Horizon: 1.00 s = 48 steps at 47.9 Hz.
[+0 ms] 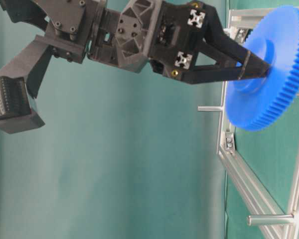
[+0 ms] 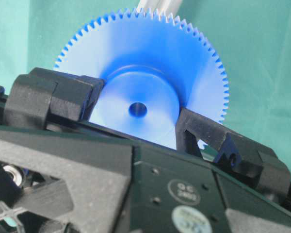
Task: Find the location of the shaft and insert the gear.
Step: 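Carry the upright gear left toward the frame's shaft, then align the gear's center hole with the metal shaft tip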
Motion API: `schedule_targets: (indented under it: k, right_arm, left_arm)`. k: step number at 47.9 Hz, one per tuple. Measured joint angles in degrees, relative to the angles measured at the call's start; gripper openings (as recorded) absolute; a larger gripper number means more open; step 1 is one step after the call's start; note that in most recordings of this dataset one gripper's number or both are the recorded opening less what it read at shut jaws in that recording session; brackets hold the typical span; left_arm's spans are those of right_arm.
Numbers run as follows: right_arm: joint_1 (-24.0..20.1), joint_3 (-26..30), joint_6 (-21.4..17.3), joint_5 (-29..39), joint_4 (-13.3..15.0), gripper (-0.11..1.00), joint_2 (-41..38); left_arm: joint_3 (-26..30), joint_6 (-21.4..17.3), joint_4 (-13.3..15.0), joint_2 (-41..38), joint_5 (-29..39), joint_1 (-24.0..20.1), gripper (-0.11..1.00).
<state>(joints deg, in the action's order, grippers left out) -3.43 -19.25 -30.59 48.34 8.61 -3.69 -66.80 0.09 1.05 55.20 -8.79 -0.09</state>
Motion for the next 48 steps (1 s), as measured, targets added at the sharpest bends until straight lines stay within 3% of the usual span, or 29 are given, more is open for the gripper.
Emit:
schedule_targets:
  k: [37,48]
  right_arm:
    - [-2.72,4.22,0.00,-1.67,-0.53,0.69,-3.08]
    - [-2.72,4.57,1.49,-2.37,0.88,0.69,-3.69]
  left_arm:
    - [0.18,0.00,0.09,0.00,0.09,0.00,0.01]
    - [0.18,-0.09,0.09,0.00,0.26,-0.09,0.01]
